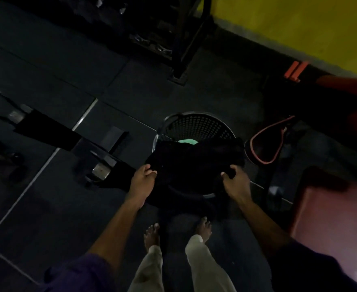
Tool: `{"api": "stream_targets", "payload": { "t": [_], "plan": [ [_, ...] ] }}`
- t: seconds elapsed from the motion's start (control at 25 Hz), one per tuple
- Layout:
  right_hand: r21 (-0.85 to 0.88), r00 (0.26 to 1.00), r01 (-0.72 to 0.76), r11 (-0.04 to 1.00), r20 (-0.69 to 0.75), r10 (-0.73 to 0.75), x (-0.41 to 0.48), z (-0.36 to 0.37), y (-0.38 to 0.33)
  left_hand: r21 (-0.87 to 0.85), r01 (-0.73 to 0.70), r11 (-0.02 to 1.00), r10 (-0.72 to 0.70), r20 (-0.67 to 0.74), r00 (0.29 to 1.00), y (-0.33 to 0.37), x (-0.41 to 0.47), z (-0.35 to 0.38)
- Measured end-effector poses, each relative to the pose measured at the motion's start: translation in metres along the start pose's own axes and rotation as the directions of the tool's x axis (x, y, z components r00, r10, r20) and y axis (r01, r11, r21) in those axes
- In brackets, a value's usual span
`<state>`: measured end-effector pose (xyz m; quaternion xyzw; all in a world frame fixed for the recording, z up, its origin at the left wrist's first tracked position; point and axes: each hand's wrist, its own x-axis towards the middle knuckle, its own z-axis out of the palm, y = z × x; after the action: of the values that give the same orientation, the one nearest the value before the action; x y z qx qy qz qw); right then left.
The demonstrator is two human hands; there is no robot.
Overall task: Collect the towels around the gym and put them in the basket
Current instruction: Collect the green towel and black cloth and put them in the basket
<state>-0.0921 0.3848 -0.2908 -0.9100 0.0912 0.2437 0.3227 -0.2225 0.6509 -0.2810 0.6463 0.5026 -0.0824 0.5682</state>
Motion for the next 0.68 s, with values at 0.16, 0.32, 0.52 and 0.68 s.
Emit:
{"api": "stream_targets", "payload": {
  "t": [0.16,0.32,0.52,0.68],
  "plan": [
    [-0.064,0.999,-0.029,0.998,0.013,0.030,0.029,0.020,0.056,0.051,0.036,0.998,-0.035,-0.012,0.999,-0.051,0.033,0.037],
    [0.059,0.988,-0.108,0.992,0.120,0.101,0.051,0.049,0.087,0.034,0.029,0.999,-0.025,-0.100,0.995,-0.089,0.058,0.066],
    [-0.140,0.995,-0.065,0.988,-0.082,0.054,0.039,0.080,0.098,0.013,0.159,0.987,-0.157,-0.104,0.982,-0.110,0.077,0.068],
    [-0.346,0.994,0.014,0.938,-0.094,-0.049,0.031,0.099,0.085,0.114,0.186,0.976,-0.169,-0.144,0.975,-0.103,0.079,0.058]
  ]
}}
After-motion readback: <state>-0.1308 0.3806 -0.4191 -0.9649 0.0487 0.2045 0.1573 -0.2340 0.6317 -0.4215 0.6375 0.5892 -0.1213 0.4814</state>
